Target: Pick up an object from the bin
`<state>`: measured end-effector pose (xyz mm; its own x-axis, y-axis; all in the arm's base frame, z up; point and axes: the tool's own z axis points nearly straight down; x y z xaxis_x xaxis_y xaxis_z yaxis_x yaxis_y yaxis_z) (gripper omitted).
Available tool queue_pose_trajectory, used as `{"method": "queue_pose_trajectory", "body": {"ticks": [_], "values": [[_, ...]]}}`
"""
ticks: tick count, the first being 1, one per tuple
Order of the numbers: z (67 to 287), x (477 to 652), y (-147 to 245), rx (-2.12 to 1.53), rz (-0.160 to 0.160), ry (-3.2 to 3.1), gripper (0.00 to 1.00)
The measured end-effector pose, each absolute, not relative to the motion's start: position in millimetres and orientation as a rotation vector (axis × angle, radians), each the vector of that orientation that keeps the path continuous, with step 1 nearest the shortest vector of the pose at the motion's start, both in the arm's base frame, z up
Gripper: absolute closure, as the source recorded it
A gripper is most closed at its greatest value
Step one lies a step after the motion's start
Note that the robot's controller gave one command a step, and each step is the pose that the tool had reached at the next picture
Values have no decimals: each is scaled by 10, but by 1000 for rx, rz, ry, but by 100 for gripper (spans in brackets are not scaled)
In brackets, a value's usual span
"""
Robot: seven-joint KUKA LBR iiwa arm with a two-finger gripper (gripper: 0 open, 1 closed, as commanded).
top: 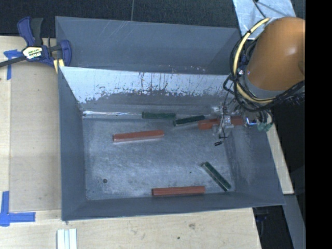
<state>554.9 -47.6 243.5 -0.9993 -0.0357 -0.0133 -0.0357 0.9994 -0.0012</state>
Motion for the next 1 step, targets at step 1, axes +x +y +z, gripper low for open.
{"method": "queue_pose_trajectory", "body": {"ticks": [1], "values": [[3899,5520,-852,-507,-6,3089,100]]}}
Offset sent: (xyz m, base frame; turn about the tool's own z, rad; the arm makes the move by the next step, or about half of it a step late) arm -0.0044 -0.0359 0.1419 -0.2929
